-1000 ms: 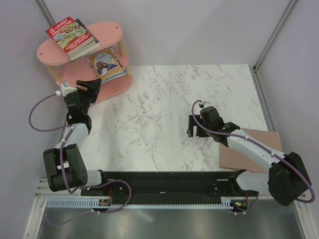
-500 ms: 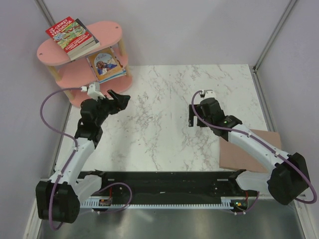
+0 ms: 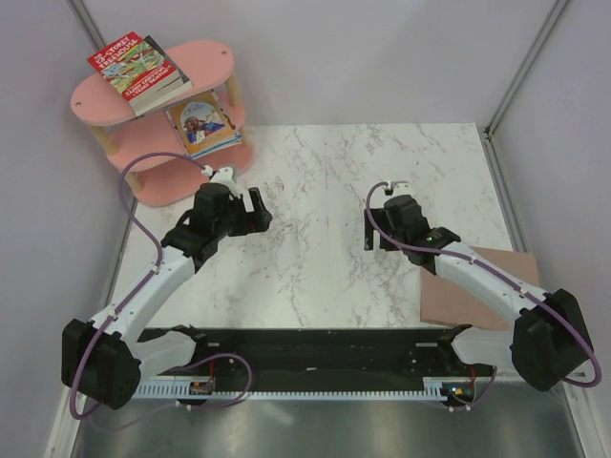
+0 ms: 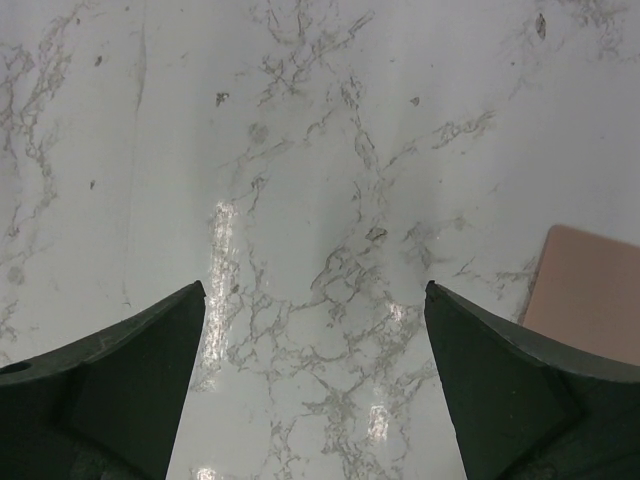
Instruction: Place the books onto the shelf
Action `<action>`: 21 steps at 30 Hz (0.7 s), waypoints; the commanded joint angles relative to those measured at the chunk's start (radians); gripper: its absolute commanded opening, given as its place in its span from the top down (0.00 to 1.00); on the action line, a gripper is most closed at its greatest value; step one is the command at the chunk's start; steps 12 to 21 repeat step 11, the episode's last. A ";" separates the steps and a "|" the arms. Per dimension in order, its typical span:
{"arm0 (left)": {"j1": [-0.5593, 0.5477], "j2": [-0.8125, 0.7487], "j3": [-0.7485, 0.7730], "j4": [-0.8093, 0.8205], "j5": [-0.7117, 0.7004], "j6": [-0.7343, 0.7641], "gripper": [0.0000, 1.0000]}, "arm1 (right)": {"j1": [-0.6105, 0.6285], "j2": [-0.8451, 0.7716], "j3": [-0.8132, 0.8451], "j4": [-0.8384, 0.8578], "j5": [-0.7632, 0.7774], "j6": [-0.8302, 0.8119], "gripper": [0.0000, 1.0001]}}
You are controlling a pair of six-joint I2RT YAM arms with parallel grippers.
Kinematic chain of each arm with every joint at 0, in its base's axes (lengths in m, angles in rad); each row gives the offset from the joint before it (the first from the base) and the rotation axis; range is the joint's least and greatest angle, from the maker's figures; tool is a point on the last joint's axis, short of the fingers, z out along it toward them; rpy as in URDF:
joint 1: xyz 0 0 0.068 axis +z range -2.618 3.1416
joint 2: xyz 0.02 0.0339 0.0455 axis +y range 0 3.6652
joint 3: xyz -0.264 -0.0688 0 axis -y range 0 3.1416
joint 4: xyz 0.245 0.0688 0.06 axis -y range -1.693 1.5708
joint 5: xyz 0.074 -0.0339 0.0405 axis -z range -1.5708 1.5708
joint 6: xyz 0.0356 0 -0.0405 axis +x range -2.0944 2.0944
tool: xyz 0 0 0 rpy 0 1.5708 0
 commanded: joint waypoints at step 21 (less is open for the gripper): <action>-0.004 0.022 -0.001 -0.043 0.032 0.092 0.00 | -0.074 -0.026 -0.095 0.127 -0.038 -0.038 0.02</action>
